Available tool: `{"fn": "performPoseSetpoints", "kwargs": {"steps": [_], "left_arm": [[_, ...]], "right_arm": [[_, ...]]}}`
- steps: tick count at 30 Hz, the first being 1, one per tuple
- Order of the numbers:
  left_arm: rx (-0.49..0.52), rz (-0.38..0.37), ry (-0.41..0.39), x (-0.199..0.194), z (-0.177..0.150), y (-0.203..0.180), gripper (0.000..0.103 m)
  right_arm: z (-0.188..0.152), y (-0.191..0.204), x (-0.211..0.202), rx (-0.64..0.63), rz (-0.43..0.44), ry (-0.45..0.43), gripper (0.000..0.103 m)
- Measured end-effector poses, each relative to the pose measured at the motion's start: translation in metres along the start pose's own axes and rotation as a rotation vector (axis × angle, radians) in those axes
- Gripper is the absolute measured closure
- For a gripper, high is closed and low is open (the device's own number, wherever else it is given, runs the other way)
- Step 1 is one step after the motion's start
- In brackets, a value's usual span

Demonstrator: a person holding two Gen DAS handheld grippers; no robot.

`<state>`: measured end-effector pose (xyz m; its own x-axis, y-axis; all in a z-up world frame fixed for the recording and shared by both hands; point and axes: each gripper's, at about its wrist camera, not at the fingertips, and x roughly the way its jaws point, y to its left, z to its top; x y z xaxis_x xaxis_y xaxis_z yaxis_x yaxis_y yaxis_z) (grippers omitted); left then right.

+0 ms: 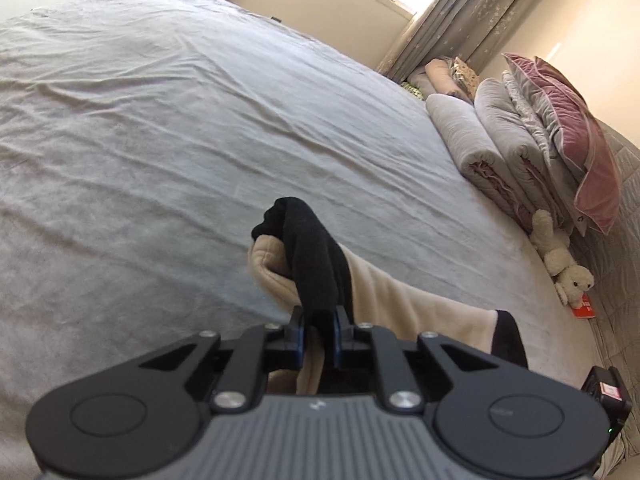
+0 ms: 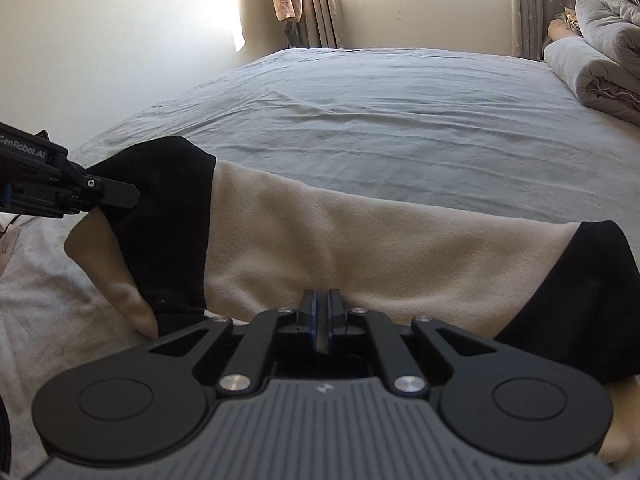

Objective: Fold clothes
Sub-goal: 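Grasp the stack ends with both grippers and fold them toward each other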

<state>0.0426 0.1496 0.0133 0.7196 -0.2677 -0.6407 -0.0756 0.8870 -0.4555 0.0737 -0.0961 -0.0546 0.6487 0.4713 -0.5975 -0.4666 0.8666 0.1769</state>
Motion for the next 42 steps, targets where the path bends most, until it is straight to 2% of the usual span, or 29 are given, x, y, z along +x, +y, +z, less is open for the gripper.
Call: {"fn": "performPoseSetpoints", "kwargs": {"steps": [2,3,7,10,12,16,18,21,23,28,35,38,40,42], "left_arm": [[0.018,-0.022,-0.016,-0.004,0.0,-0.015,0.091],[0.025,-0.035,-0.025,-0.006,0.001,-0.022,0.091],[0.054,-0.084,-0.057,-0.008,0.002,-0.052,0.091],[0.065,-0.108,-0.055,0.0,0.003,-0.072,0.091],[0.078,-0.118,-0.045,0.008,0.003,-0.085,0.091],[0.122,-0.145,-0.014,0.025,-0.005,-0.113,0.091],[0.151,-0.15,0.006,0.036,-0.011,-0.125,0.091],[0.198,-0.151,0.036,0.053,-0.021,-0.141,0.091],[0.23,-0.151,0.056,0.064,-0.028,-0.151,0.091],[0.33,-0.161,0.047,0.083,-0.048,-0.165,0.088],[0.378,-0.36,0.142,0.089,-0.058,-0.152,0.081],[0.395,-0.451,0.169,0.075,-0.055,-0.143,0.071],[0.418,-0.482,0.148,0.059,-0.051,-0.135,0.068],[0.444,-0.48,0.115,0.046,-0.046,-0.128,0.066]], "right_arm": [[0.003,-0.002,-0.006,0.024,0.016,-0.004,0.094],[0.004,-0.003,-0.009,0.036,0.024,-0.006,0.089],[0.012,-0.016,-0.02,0.119,0.05,-0.036,0.088],[0.02,-0.04,-0.027,0.257,0.088,-0.05,0.083],[0.023,-0.06,-0.034,0.366,0.124,-0.063,0.07],[0.025,-0.11,-0.049,0.639,0.276,-0.111,0.06],[0.022,-0.133,-0.054,0.771,0.372,-0.127,0.044],[0.013,-0.156,-0.053,0.915,0.49,-0.138,0.027],[0.007,-0.164,-0.051,0.966,0.536,-0.128,0.022],[0.004,-0.165,-0.057,0.966,0.533,-0.101,0.017],[0.009,-0.149,-0.046,0.877,0.459,-0.04,0.016],[0.011,-0.145,-0.045,0.847,0.449,-0.041,0.017],[0.014,-0.141,-0.046,0.802,0.43,-0.043,0.017],[0.016,-0.134,-0.047,0.75,0.4,-0.042,0.018]]}}
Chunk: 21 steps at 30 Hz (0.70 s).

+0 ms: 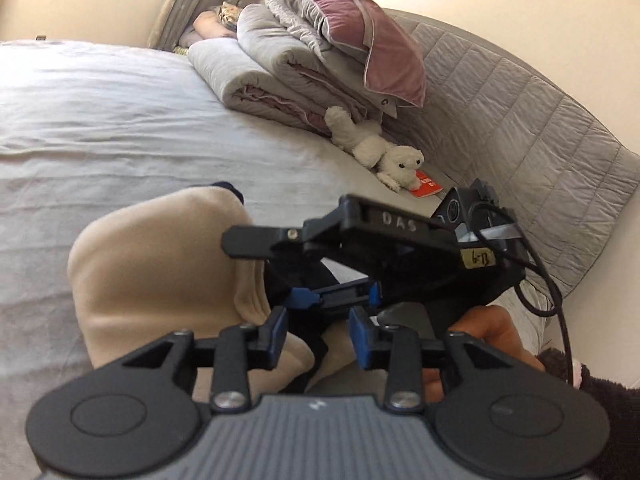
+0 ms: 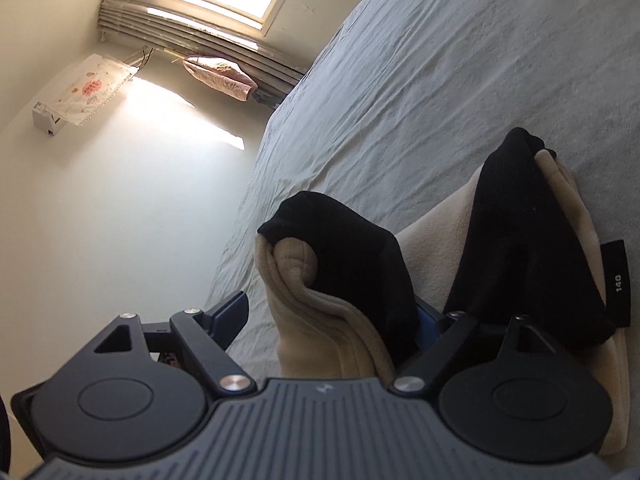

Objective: Fold clothes
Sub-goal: 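Grasp the stack ends with both grippers and fold them toward each other, then lay the folded bundle down and open both grippers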

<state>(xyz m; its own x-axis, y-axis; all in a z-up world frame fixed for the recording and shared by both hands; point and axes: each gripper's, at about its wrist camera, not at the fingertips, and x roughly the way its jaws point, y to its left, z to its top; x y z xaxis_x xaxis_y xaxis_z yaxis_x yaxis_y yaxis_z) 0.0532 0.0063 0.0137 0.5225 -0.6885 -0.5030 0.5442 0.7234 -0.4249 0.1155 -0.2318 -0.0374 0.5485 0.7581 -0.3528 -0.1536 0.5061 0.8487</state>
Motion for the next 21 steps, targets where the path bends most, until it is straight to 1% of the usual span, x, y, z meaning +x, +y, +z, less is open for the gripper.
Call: {"fn": "performPoseSetpoints", "kwargs": {"steps": [1,4,5,6,7,8,11,13,16,18,21], "left_arm": [[0.009,0.016,-0.011,-0.007,0.001,0.002,0.065],[0.025,0.075,-0.045,-0.025,0.002,0.013,0.065],[0.037,0.099,-0.065,-0.03,0.001,0.016,0.065],[0.057,0.132,-0.093,-0.033,0.002,0.019,0.065],[0.074,0.164,-0.12,-0.036,0.002,0.021,0.065],[0.08,0.188,-0.141,-0.034,0.004,0.023,0.065],[0.098,0.256,-0.206,-0.029,0.008,0.029,0.069],[0.092,0.262,-0.253,-0.022,0.012,0.031,0.077],[0.08,0.253,-0.306,-0.008,0.016,0.031,0.081],[0.082,0.237,-0.306,0.005,0.016,0.028,0.082],[0.094,0.239,-0.282,0.024,0.014,0.026,0.085]], "right_arm": [[-0.002,0.004,0.002,-0.036,-0.02,-0.002,0.019],[-0.008,0.014,0.012,-0.142,-0.089,-0.003,0.032],[-0.01,0.016,0.013,-0.161,-0.107,-0.002,0.042],[-0.012,0.015,0.014,-0.16,-0.111,0.005,0.055],[-0.014,0.013,0.015,-0.157,-0.113,0.012,0.066],[-0.013,0.01,0.012,-0.127,-0.104,0.012,0.08],[-0.005,-0.001,0.0,-0.012,-0.064,0.005,0.083],[0.004,-0.011,-0.01,0.083,-0.03,-0.009,0.084],[0.014,-0.029,-0.028,0.219,0.01,-0.028,0.084],[0.021,-0.042,-0.04,0.309,0.037,-0.041,0.084],[0.029,-0.052,-0.059,0.356,0.043,-0.064,0.084]]}}
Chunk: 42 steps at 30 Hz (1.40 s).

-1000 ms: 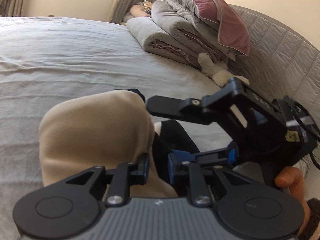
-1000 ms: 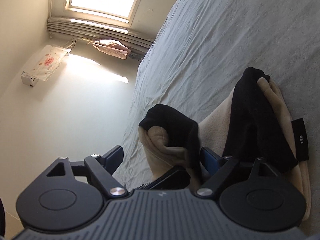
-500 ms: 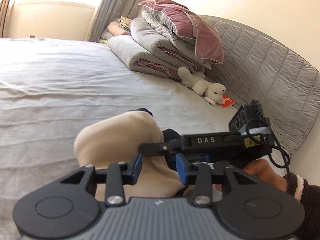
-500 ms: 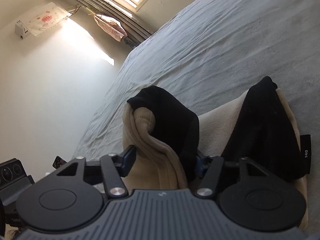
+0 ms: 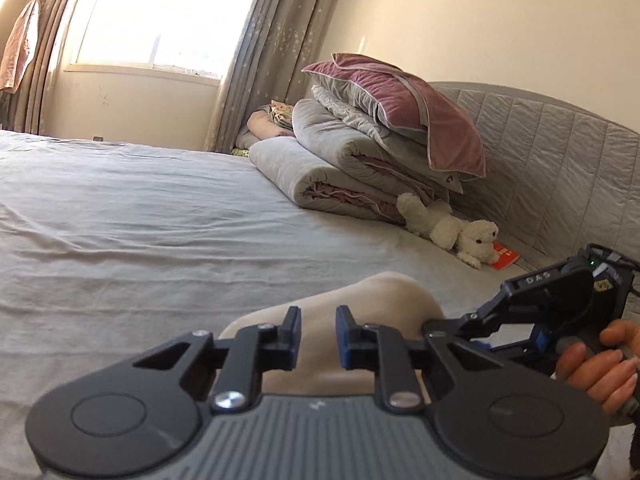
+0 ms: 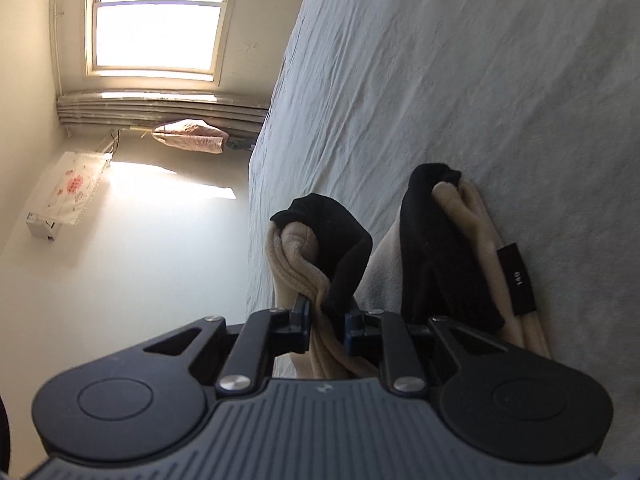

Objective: Fold clothes
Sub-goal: 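Lay the folded bundle down and open both grippers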

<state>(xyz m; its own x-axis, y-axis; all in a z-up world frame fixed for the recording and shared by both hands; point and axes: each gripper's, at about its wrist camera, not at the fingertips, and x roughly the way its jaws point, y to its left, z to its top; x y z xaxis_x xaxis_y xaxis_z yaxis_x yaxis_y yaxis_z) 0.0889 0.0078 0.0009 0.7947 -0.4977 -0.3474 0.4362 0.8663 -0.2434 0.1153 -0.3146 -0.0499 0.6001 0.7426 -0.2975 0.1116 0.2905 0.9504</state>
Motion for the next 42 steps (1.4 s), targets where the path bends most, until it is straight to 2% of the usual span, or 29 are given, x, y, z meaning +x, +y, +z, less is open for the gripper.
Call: {"fn": "performPoseSetpoints", "kwargs": {"steps": [9,12,14,15,17,20,23,25,31,32,33,36,39,42], "left_arm": [[-0.013,-0.015,0.01,0.018,-0.019,-0.013,0.086],[0.008,-0.001,0.016,0.022,-0.025,-0.019,0.086],[0.026,0.01,0.018,0.024,-0.028,-0.024,0.086],[0.032,0.014,0.019,0.025,-0.029,-0.026,0.086],[0.036,0.012,0.022,0.026,-0.032,-0.028,0.085],[0.046,0.016,0.029,0.029,-0.035,-0.031,0.085],[0.048,0.022,0.03,0.03,-0.037,-0.033,0.085],[0.048,0.024,0.029,0.03,-0.038,-0.033,0.086],[0.059,0.026,0.025,0.03,-0.039,-0.036,0.085],[0.06,0.024,0.024,0.03,-0.039,-0.037,0.085],[0.057,0.019,0.02,0.029,-0.039,-0.037,0.085],[0.027,-0.024,0.012,0.025,-0.036,-0.037,0.085],[0.007,-0.064,0.04,0.027,-0.04,-0.037,0.085],[0.031,-0.073,0.072,0.032,-0.051,-0.042,0.085]], "right_arm": [[0.011,-0.032,-0.006,0.134,-0.105,0.006,0.084],[0.014,-0.041,-0.009,0.192,-0.089,0.006,0.084],[0.014,-0.038,-0.012,0.183,-0.088,0.008,0.083],[0.014,-0.036,-0.013,0.177,-0.088,0.008,0.079],[0.013,-0.023,-0.018,0.108,-0.118,-0.001,0.076],[0.003,0.006,-0.035,-0.074,-0.189,-0.067,0.064],[-0.009,0.025,-0.048,-0.248,-0.223,-0.156,0.064],[-0.012,0.025,-0.048,-0.297,-0.2,-0.161,0.064],[-0.019,0.028,-0.009,-0.425,-0.268,-0.136,0.064],[-0.02,0.026,-0.002,-0.442,-0.287,-0.134,0.071],[-0.019,0.028,-0.002,-0.446,-0.284,-0.149,0.088],[-0.017,0.037,-0.005,-0.454,-0.271,-0.2,0.091],[-0.009,0.022,0.002,-0.435,-0.35,-0.186,0.092],[-0.005,0.008,0.01,-0.427,-0.415,-0.173,0.094]]}}
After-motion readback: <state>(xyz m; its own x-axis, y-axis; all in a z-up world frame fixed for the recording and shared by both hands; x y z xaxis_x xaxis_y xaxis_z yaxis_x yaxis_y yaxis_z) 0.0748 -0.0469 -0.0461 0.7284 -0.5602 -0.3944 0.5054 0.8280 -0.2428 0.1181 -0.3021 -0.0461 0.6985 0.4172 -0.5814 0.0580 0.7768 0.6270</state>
